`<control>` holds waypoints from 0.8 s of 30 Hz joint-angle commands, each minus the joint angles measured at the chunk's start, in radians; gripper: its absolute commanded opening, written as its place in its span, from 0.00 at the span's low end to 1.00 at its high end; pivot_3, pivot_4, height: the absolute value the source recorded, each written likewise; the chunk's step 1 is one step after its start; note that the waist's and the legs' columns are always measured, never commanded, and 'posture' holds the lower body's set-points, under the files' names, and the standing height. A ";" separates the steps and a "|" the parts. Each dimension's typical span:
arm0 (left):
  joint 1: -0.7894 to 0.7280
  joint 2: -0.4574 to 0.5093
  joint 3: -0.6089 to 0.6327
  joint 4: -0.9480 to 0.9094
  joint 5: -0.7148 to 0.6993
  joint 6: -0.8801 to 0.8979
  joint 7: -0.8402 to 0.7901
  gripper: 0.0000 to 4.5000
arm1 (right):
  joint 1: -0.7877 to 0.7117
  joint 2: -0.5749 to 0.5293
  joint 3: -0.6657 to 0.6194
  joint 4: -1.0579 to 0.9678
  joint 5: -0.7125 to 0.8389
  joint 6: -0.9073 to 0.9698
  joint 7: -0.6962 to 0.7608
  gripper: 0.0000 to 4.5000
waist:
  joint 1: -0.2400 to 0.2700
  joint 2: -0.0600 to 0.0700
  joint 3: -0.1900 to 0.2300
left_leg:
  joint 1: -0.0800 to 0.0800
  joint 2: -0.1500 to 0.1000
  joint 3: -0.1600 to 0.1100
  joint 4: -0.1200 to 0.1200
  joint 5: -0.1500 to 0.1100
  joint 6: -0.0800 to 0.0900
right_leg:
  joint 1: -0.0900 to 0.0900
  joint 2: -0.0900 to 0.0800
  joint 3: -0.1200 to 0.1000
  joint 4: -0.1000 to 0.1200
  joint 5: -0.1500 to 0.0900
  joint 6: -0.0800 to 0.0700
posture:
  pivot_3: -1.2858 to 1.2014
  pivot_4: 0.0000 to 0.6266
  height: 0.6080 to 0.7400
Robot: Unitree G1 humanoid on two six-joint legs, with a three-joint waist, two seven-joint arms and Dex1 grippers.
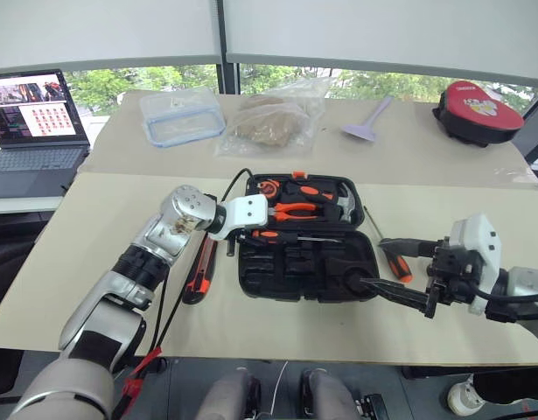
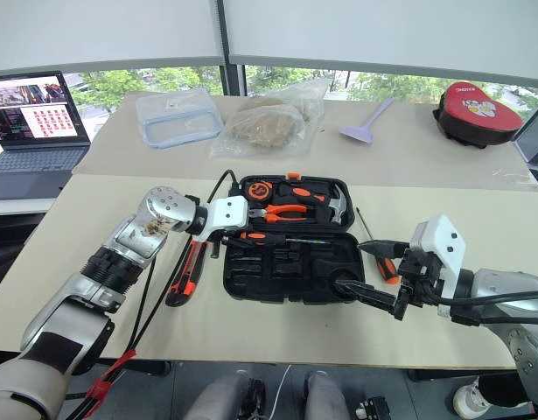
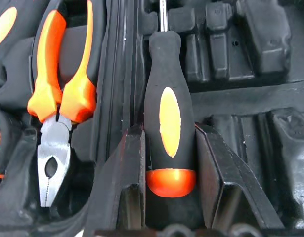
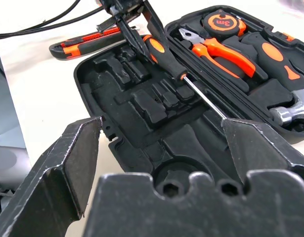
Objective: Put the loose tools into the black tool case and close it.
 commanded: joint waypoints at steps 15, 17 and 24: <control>-0.064 -0.059 0.092 -0.117 -0.069 0.130 -0.049 0.84 | 0.004 0.009 -0.016 -0.021 -0.002 -0.029 -0.010 1.00 | 0.002 0.000 0.000 | -0.007 0.000 -0.001 0.007 -0.001 0.002 | -0.007 0.000 0.000 0.006 0.001 0.001 | 0.52 0.24 0.91; -0.067 -0.078 0.072 -0.078 -0.039 0.096 -0.034 0.68 | 0.003 0.013 -0.011 -0.014 -0.007 -0.033 -0.010 1.00 | 0.002 0.000 0.000 | -0.007 0.000 -0.001 0.007 -0.001 0.002 | -0.007 0.000 0.000 0.007 0.001 0.001 | 0.52 0.24 0.91; -0.077 -0.130 0.032 0.040 0.035 0.031 0.005 0.06 | 0.017 0.029 -0.013 -0.007 -0.024 -0.041 -0.011 1.00 | 0.001 0.000 0.000 | -0.008 0.000 0.000 0.008 0.000 0.003 | -0.008 0.001 0.001 0.009 0.001 0.001 | 0.52 0.24 0.91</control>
